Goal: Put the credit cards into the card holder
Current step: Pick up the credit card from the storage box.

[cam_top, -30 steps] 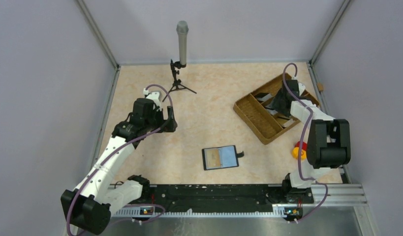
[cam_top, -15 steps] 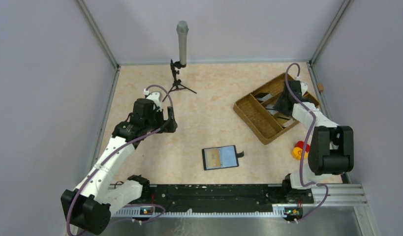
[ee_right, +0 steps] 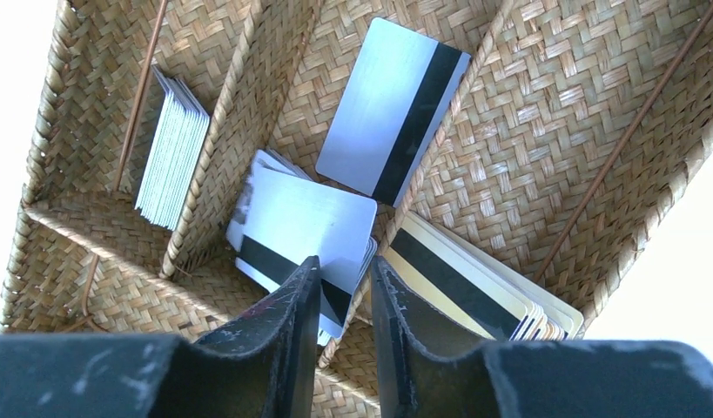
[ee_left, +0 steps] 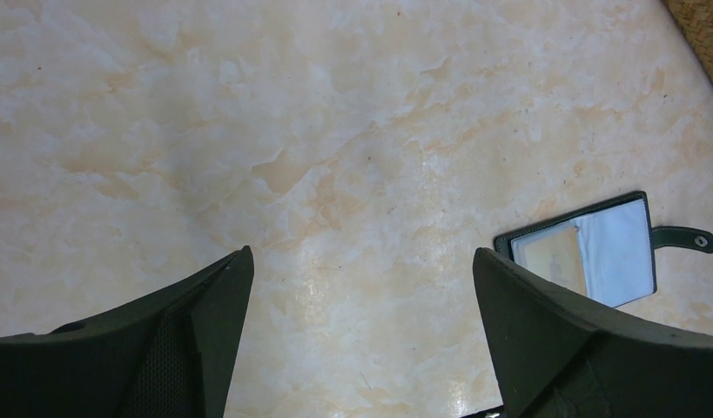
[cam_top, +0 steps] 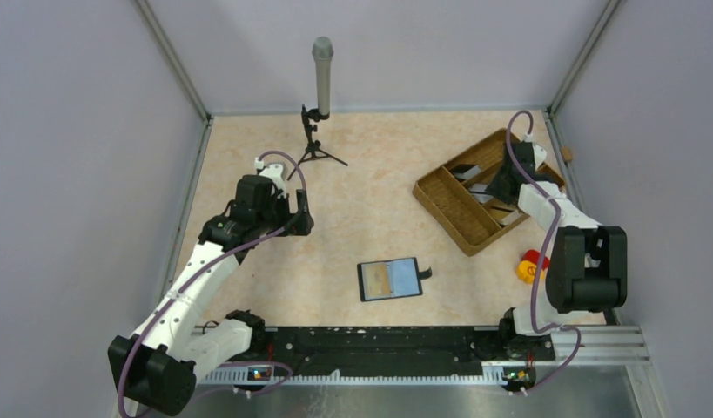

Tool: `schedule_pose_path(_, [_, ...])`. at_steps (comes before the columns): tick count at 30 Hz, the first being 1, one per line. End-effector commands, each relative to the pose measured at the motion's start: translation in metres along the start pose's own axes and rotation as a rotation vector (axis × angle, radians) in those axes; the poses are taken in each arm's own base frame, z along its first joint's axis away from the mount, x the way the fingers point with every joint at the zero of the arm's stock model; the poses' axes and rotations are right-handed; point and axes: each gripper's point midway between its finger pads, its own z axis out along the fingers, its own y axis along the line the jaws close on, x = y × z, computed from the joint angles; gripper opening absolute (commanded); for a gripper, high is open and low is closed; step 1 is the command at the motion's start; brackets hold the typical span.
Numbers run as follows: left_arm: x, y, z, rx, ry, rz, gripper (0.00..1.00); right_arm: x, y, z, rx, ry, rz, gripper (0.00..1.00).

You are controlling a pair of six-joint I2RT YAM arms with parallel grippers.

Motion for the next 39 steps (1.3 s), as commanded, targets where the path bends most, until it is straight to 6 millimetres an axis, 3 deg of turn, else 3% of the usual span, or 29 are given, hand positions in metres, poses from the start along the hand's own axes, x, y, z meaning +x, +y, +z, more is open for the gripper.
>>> schedule_pose_path(1, [-0.012, -0.003, -0.003, 0.021, -0.054, 0.009, 0.99, -0.012, 0.000, -0.008, -0.011, -0.043, 0.008, 0.08])
schedule_pose_path(12, [-0.011, -0.002, -0.003, 0.014, -0.055, 0.009, 0.99, -0.025, 0.006, -0.015, -0.037, -0.098, 0.035, 0.00])
schedule_pose_path(21, [-0.013, 0.001, -0.006, -0.002, -0.073, 0.010, 0.99, -0.070, 0.019, -0.049, -0.107, -0.264, 0.060, 0.00])
schedule_pose_path(25, [-0.014, -0.004, -0.007, 0.030, -0.075, 0.033, 0.99, -0.073, 0.020, -0.068, -0.145, -0.287, 0.036, 0.00])
schedule_pose_path(28, [-0.012, -0.019, -0.010, 0.124, -0.069, 0.076, 0.98, -0.064, 0.027, -0.088, -0.235, -0.270, -0.001, 0.00])
schedule_pose_path(32, [-0.013, -0.041, -0.017, 0.255, -0.083, 0.107, 0.95, -0.040, 0.055, -0.128, -0.467, -0.217, -0.103, 0.00])
schedule_pose_path(35, [-0.017, -0.069, -0.027, 0.417, -0.113, 0.125, 0.95, -0.010, 0.080, -0.169, -0.691, -0.138, -0.217, 0.00])
schedule_pose_path(39, [-0.014, -0.118, -0.046, 0.693, -0.095, 0.141, 0.94, 0.045, 0.108, -0.227, -1.017, 0.018, -0.355, 0.00])
